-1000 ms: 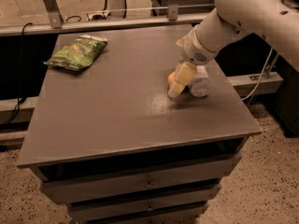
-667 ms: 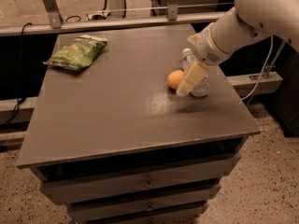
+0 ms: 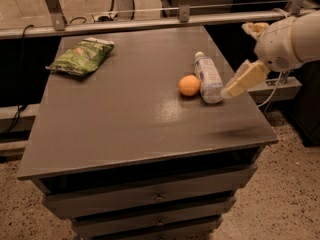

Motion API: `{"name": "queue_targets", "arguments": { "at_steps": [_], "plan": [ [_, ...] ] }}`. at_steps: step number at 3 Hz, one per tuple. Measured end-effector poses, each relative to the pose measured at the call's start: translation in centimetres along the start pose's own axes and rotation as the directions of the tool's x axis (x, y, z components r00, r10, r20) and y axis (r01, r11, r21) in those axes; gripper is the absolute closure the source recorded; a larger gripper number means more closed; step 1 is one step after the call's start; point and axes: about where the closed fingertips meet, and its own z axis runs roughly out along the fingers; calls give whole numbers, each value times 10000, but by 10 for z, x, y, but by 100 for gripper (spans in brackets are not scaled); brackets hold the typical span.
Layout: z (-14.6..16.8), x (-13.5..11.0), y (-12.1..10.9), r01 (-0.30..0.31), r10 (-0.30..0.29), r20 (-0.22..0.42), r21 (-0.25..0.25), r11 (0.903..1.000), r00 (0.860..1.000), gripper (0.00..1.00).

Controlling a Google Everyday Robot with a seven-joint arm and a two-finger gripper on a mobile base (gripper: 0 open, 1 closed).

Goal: Move orange near blue plastic bottle

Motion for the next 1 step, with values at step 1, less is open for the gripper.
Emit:
{"name": "queue_targets", "arguments": {
  "at_steps": [1],
  "plan": [
    [-42, 6, -1, -208, 170, 690, 548, 9983, 9975, 0]
  ]
}}
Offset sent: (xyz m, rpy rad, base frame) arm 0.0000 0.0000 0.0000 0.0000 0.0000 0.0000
